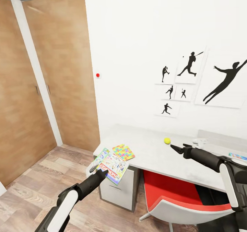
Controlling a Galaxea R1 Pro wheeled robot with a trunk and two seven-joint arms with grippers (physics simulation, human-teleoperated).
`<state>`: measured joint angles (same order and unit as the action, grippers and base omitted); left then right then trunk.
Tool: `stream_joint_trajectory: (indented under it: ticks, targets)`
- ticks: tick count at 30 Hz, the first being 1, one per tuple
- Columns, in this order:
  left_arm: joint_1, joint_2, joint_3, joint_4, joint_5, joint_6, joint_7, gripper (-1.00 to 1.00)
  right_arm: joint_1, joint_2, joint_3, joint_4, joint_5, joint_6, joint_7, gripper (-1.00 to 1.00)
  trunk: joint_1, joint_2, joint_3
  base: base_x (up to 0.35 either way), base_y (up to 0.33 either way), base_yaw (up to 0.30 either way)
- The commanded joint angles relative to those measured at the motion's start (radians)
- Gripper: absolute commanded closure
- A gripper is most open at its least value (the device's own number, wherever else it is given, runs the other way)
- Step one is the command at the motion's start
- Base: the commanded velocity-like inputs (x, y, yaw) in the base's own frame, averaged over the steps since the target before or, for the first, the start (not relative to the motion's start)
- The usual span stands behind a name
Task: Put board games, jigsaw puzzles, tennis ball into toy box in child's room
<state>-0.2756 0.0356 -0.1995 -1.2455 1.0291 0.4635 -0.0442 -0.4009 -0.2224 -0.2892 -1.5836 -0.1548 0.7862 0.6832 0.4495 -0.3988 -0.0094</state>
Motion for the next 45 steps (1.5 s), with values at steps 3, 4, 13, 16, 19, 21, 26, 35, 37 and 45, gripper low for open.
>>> stream_joint_trajectory:
  ticks: [3, 4, 13, 16, 19, 21, 26, 35, 37, 45]
  targets:
    - [0.0, 0.001, 0.0, 0.0, 0.004, 0.003, -0.002, 1.0, 0.0, 0.001, -0.002, -0.001, -0.004, 0.007, 0.037, -1.0, 0.0, -0.001, -0.001, 0.0, 0.0, -0.002]
    - [0.0, 0.001, 0.0, 0.0, 0.005, 0.003, -0.002, 1.0, 0.0, 0.001, -0.002, -0.001, -0.004, 0.007, 0.053, -1.0, 0.0, -0.001, -0.001, 0.0, 0.0, -0.002]
    - [0.0, -0.001, -0.006, -0.002, 0.012, 0.005, -0.008, 1.0, 0.001, 0.001, -0.004, -0.001, -0.004, 0.008, 0.107, -1.0, 0.0, -0.001, -0.001, 0.0, 0.0, 0.0]
    - [0.0, -0.001, -0.007, -0.004, 0.013, 0.005, -0.009, 1.0, 0.002, 0.001, -0.004, -0.002, -0.005, 0.009, 0.11, -1.0, 0.0, -0.001, -0.001, 0.0, 0.0, 0.0]
    - [0.0, -0.007, -0.03, -0.024, 0.012, 0.006, -0.012, 1.0, 0.003, -0.001, -0.004, -0.001, -0.008, 0.01, 0.123, -1.0, 0.0, -0.001, -0.001, 0.0, 0.0, 0.0]
    - [0.0, -0.008, -0.053, -0.033, 0.011, 0.006, -0.012, 1.0, 0.003, -0.001, -0.004, -0.001, -0.008, 0.01, 0.134, -1.0, 0.0, -0.001, -0.001, 0.0, 0.0, 0.0]
    - [0.0, -0.006, -0.097, -0.05, 0.009, 0.004, -0.011, 1.0, 0.0, -0.001, -0.005, 0.0, -0.002, 0.094, 0.191, -1.0, 0.0, -0.001, -0.001, 0.0, 0.0, -0.138]
    - [0.001, 0.0, -0.102, -0.047, 0.016, -0.003, -0.017, 1.0, -0.008, -0.002, 0.003, 0.01, -0.002, 0.156, 0.205, -1.0, 0.0, -0.001, 0.002, 0.0, 0.0, -0.248]
    - [0.001, 0.001, -0.102, -0.045, 0.016, -0.004, -0.023, 1.0, -0.009, -0.002, 0.004, 0.011, -0.003, 0.159, 0.206, -1.0, 0.0, -0.001, 0.003, 0.0, 0.0, -0.272]
    - [0.001, 0.002, -0.1, -0.041, 0.01, -0.004, -0.057, 1.0, -0.011, -0.003, 0.002, 0.014, -0.003, 0.164, 0.208, -1.0, 0.0, -0.001, 0.006, 0.0, 0.0, -0.277]
